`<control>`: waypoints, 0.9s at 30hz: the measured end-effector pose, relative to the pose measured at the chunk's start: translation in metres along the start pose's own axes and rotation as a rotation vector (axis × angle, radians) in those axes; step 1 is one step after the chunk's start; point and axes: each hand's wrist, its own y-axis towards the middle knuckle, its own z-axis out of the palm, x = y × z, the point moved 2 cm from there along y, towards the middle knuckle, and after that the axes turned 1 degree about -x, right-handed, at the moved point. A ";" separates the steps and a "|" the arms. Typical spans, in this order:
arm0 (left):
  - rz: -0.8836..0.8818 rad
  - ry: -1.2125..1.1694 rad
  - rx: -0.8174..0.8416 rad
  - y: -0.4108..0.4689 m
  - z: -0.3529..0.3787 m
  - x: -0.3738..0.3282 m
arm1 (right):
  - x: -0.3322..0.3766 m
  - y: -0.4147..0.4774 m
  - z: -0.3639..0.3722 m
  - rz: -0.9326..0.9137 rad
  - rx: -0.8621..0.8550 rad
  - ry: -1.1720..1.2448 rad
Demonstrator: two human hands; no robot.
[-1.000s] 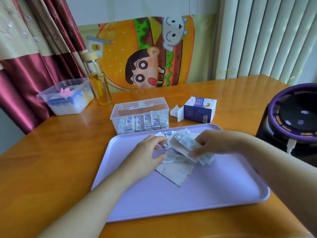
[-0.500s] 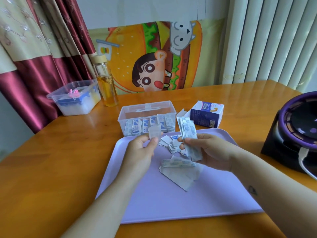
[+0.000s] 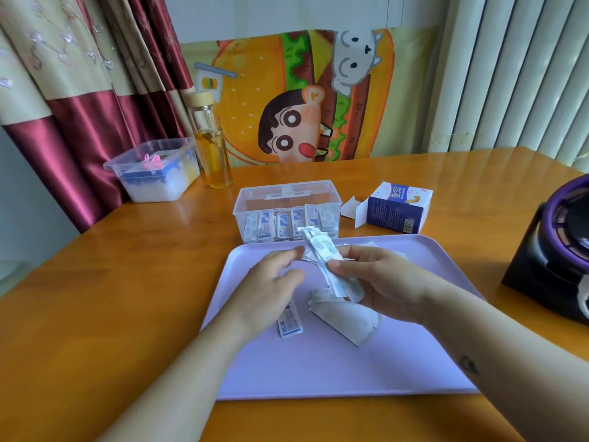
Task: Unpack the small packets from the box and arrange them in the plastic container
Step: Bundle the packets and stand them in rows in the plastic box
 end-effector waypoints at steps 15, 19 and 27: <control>-0.409 -1.415 -0.362 0.015 0.002 0.007 | 0.016 0.009 -0.013 0.003 -0.025 -1.630; -0.467 -1.400 -0.321 0.011 0.005 0.014 | 0.016 0.017 -0.016 0.118 0.012 -1.587; -0.504 -1.370 -0.293 0.003 0.014 0.018 | 0.017 0.018 -0.023 0.165 0.005 -1.567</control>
